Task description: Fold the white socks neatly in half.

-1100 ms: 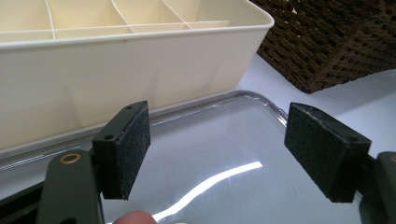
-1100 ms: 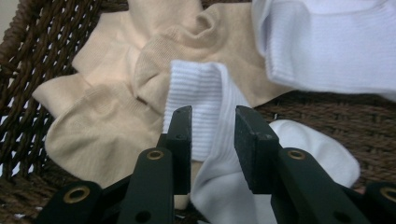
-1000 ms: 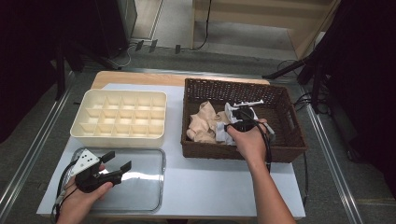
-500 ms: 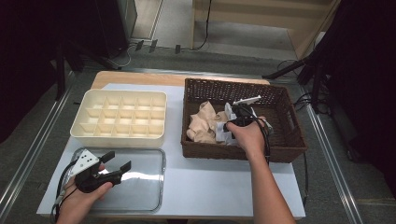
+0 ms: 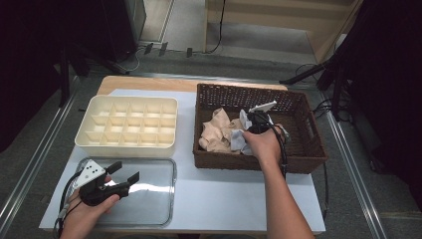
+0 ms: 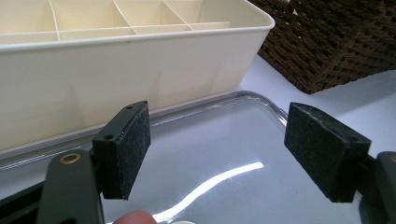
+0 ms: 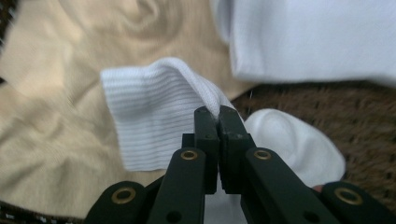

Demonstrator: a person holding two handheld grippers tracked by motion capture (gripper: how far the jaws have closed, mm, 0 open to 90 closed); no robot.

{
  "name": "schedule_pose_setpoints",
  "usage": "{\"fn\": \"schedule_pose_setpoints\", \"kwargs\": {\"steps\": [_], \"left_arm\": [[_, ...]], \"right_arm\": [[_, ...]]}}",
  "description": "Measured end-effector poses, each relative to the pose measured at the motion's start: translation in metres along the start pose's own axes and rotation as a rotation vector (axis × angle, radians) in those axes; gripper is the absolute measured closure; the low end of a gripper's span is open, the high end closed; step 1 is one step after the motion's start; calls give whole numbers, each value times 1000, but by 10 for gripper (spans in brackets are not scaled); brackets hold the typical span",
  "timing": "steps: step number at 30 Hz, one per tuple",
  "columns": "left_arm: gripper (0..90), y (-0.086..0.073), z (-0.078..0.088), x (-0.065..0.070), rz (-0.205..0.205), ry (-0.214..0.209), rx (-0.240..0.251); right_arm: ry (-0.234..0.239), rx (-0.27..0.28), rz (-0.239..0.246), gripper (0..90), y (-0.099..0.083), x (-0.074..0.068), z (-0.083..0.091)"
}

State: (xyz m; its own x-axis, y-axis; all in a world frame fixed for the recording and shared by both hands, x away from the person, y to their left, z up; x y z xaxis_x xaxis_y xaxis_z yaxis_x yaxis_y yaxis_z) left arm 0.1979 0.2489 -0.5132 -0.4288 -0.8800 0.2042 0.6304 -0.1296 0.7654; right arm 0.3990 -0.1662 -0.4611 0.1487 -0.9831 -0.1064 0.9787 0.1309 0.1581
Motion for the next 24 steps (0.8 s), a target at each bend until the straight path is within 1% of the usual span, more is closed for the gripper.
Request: {"fn": "schedule_pose_setpoints", "kwargs": {"steps": [1,2,5,6,7,8,11,13,14,17,19,20,21,22,24], "left_arm": [[237,0,0,0,-1,1,-3],[237,0,0,0,-2,1,-5],[237,0,-2,0,-7,4,-5],[238,0,-2,1,-3,1,-6],[237,0,-2,1,-2,0,-6],[237,0,-2,2,-3,1,-7],[237,0,-3,2,-9,1,-9],[237,0,-3,2,-8,0,-11],[237,0,-4,3,-7,0,-12],[237,0,-4,3,-12,-3,-13],[237,0,-4,3,-12,0,-11],[237,0,-4,3,-11,2,-12],[238,-1,-4,3,-9,2,-12],[237,-1,-4,2,-7,0,-12],[237,-1,-4,1,-7,3,-10]], "right_arm": [[-2,32,3,894,-1,1,3],[7,76,8,895,-2,2,6],[58,212,18,895,-6,5,14],[65,262,11,895,-8,5,18],[75,299,9,895,-9,6,21],[95,343,11,895,-11,6,24],[117,437,4,895,-16,6,33],[127,491,23,895,-19,6,38],[144,515,36,895,-20,5,41],[198,575,101,895,-21,0,45],[233,593,139,894,-22,-4,46],[250,596,146,894,-22,-6,45],[248,593,155,893,-22,-8,44],[223,586,158,893,-22,-8,42],[150,535,136,892,-21,-6,38]]}}
Point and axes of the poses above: each handheld gripper's, and its own axes: z roughly backward along the jaws, y roughly out of its top, x roughly to its right, the point moved 1 cm from there along -z, roughly forward along the jaws, and after that the axes turned 12 degrees about -x, right-handed, at the moved point
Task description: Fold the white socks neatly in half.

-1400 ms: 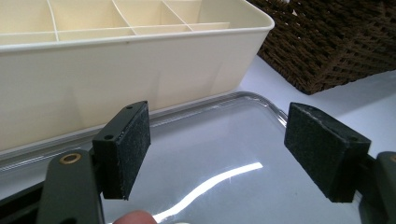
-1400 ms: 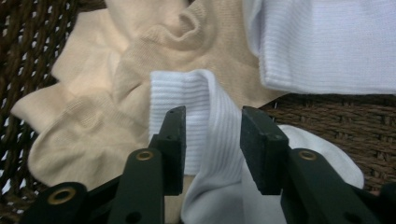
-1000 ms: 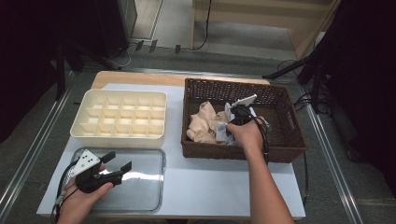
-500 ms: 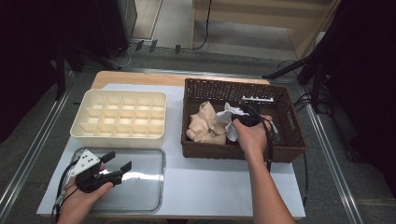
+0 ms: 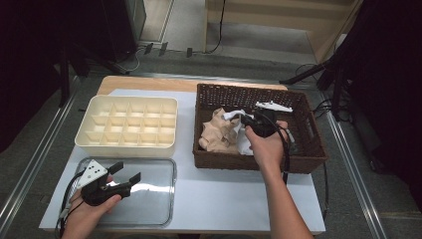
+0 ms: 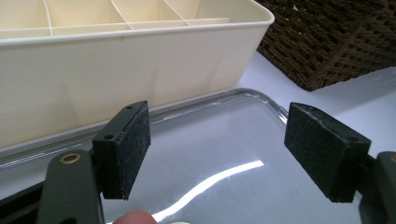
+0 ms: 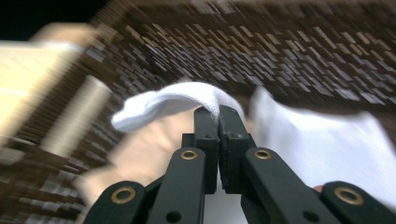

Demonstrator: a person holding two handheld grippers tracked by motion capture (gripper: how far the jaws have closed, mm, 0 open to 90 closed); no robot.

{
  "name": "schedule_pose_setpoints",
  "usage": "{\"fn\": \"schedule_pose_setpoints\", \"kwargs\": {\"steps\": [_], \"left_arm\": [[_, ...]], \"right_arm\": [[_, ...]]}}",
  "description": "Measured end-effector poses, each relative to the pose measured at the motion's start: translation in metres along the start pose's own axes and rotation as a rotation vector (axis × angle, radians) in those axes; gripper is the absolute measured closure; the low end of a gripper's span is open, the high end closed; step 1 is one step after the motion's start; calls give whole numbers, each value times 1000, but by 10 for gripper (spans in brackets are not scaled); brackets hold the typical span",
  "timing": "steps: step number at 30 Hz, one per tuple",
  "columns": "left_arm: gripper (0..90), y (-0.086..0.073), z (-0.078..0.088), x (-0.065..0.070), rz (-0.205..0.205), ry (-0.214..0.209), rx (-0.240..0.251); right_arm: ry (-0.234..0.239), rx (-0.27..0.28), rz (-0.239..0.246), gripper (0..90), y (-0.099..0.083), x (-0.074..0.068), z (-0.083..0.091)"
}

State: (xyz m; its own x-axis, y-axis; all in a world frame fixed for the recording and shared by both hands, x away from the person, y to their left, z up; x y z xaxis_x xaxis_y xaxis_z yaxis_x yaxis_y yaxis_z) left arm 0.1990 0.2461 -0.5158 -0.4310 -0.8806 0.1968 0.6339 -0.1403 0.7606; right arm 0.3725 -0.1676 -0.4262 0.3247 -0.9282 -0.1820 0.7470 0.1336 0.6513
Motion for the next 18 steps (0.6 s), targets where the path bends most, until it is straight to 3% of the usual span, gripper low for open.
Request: {"fn": "schedule_pose_setpoints", "kwargs": {"steps": [5,8,14,18], "left_arm": [[237,0,-1,-1,2,-3,-5],[237,0,-1,0,2,-3,-3],[237,0,-2,1,-5,0,-6],[237,0,-3,2,-2,-2,-7]], "right_arm": [[-103,-163,-77,883,-7,16,-4],[-157,-211,-73,801,-12,23,-6],[-98,-144,-27,598,-14,23,-2],[-67,-178,-6,523,-15,20,-5]]}}
Point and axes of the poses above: each handheld gripper's, and its own axes: z roughly backward along the jaws, y roughly out of its top, x roughly to its right, the point moved 1 cm from there along -z, roughly forward along the jaws, and after that the axes turned 12 degrees about -x, right-handed, at the moved point
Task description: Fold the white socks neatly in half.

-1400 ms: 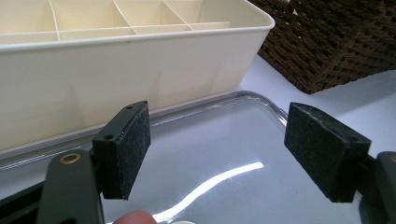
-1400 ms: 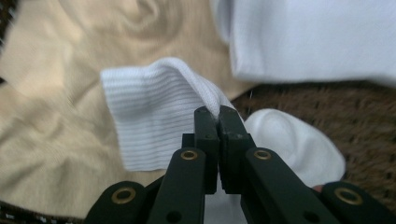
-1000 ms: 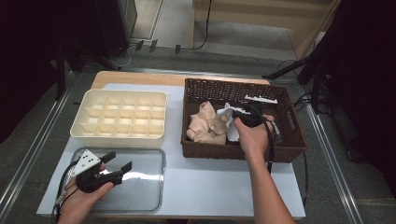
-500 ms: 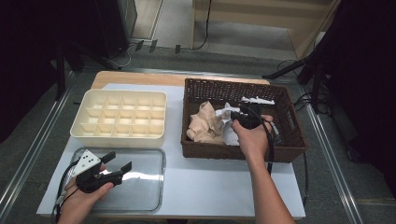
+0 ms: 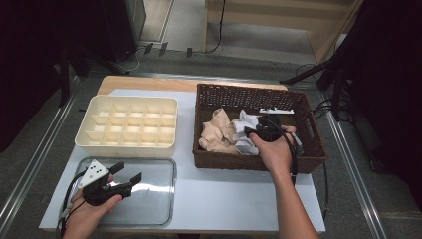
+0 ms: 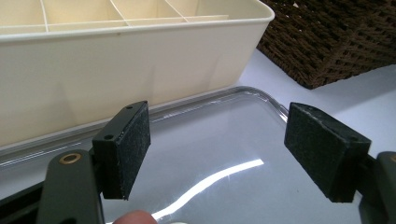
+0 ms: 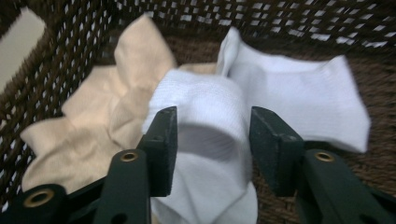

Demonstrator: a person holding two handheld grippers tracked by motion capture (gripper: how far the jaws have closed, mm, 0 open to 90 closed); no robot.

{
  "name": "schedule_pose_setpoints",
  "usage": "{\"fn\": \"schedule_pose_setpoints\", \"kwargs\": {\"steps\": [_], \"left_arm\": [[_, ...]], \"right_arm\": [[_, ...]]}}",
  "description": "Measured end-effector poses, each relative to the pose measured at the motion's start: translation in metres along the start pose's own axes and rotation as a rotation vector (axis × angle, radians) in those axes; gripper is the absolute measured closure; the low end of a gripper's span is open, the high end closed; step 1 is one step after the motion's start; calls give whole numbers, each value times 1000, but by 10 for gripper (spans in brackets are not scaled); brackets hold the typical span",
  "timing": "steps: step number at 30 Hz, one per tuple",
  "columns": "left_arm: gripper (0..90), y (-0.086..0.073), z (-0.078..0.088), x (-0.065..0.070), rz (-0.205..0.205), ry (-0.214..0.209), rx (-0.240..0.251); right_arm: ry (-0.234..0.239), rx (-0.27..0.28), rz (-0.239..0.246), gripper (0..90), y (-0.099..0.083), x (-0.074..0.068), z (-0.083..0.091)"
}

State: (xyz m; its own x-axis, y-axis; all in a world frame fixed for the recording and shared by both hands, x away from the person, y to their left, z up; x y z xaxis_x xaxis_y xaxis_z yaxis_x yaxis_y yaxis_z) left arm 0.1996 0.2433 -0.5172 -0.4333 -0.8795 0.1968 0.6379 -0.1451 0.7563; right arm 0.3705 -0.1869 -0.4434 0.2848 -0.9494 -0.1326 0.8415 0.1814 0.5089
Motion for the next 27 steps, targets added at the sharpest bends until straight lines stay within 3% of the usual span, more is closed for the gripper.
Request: {"fn": "schedule_pose_setpoints", "kwargs": {"steps": [7,8,15,18,21,25,27], "left_arm": [[237,0,2,-1,2,1,6],[237,0,2,-2,1,1,5],[238,0,2,-2,0,0,5],[237,0,2,-2,-1,1,4],[237,0,2,-2,2,3,5],[237,0,2,-2,-1,3,5],[237,-1,2,-3,-2,2,3]], "right_arm": [[0,-159,6,454,6,1,-15],[-3,-206,8,451,7,0,-18],[-15,-384,2,420,12,0,-30],[-33,-484,33,413,12,-2,-37],[-64,-548,62,412,13,-5,-42],[-167,-639,106,438,12,-9,-50],[-209,-667,115,498,12,-10,-53]]}}
Point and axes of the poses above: each handheld gripper's, and its own axes: z roughly backward along the jaws, y roughly out of its top, x roughly to its right, the point moved 1 cm from there along -z, roughly forward along the jaws, and after that the axes turned 12 degrees about -x, right-handed, at the moved point
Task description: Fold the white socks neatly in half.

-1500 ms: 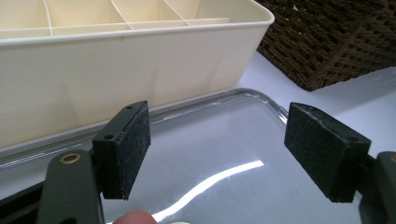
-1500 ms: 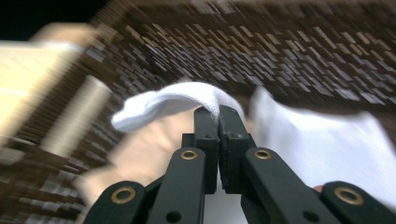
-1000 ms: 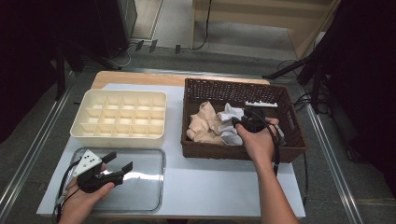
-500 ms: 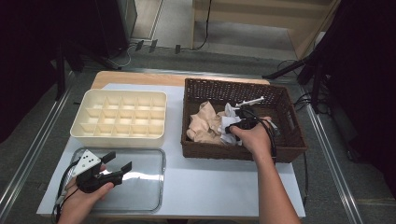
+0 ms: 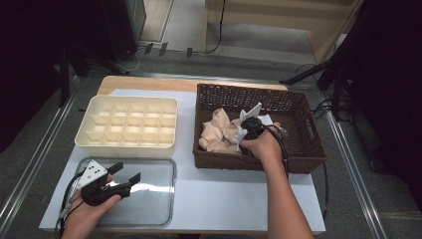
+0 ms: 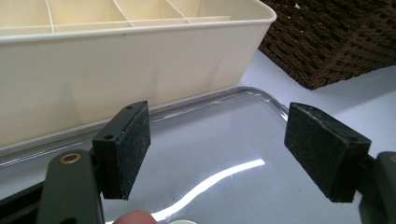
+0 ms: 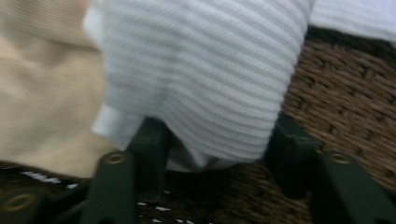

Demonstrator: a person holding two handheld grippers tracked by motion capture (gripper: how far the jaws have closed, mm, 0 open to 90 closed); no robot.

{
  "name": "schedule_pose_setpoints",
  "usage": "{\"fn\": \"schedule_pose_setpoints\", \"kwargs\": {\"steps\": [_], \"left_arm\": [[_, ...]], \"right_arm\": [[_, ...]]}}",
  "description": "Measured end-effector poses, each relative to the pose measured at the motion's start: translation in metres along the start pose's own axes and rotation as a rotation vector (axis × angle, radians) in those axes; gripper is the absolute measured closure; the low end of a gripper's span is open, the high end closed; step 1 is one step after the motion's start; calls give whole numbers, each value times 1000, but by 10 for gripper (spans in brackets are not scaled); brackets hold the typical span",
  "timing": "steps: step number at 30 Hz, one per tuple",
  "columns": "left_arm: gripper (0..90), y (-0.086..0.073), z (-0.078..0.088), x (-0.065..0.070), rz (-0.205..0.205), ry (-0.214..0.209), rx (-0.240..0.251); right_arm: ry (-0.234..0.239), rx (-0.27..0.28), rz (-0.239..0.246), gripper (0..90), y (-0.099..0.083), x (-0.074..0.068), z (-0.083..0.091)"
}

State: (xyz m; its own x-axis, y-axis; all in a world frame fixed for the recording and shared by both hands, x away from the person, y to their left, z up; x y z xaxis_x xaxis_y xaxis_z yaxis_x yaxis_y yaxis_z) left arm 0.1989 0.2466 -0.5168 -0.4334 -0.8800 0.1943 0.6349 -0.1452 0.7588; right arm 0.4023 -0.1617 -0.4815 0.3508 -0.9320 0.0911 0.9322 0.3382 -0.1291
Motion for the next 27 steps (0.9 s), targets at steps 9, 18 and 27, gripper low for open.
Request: {"fn": "schedule_pose_setpoints", "kwargs": {"steps": [9,18,27], "left_arm": [[237,0,1,-1,4,3,6],[237,0,0,0,1,2,2],[237,0,-1,2,-2,1,3]], "right_arm": [[32,28,-23,822,-1,3,2],[78,354,-61,833,-21,13,20],[111,615,-100,833,-44,19,30]]}}
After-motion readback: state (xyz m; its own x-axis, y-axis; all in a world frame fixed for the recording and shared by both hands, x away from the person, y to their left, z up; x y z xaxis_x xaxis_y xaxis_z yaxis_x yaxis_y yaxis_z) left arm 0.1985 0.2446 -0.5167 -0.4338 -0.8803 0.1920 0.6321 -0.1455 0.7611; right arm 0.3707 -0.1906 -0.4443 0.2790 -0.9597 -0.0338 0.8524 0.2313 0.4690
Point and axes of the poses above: each handheld gripper's, and its own axes: z roughly backward along the jaws, y roughly out of its top, x roughly to its right, the point moved 1 cm from there along -z, roughly forward along the jaws, and after that the axes turned 12 degrees about -x, right-handed, at the moved point
